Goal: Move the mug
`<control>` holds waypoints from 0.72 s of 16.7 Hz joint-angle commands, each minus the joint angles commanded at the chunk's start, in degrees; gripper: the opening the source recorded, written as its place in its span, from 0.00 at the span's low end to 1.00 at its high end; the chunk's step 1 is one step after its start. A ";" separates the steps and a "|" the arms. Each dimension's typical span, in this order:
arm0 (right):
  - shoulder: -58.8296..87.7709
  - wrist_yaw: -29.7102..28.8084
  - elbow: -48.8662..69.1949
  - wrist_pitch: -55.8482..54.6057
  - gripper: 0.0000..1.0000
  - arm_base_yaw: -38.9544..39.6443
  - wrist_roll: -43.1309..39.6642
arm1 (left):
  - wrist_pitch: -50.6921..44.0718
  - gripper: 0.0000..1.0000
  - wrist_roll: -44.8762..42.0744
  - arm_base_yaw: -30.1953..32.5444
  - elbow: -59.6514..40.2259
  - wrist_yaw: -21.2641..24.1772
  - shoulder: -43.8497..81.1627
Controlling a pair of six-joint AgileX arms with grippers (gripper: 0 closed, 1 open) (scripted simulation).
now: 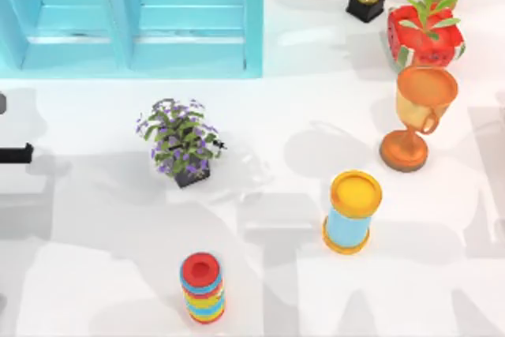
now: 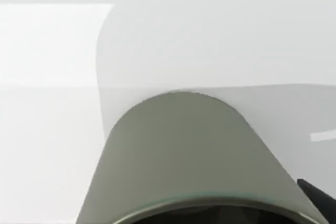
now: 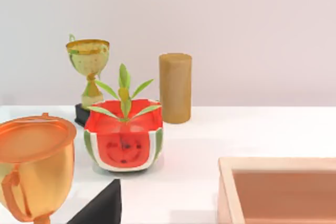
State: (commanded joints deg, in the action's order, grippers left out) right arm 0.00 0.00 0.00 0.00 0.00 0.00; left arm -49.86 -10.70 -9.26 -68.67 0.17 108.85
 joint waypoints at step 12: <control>0.00 0.00 0.00 0.00 1.00 0.00 0.00 | -18.57 0.00 -20.81 -20.66 -26.31 2.61 8.32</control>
State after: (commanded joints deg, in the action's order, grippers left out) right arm 0.00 0.00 0.00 0.00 0.00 0.00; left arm -68.43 -31.51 -29.92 -94.97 2.79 117.16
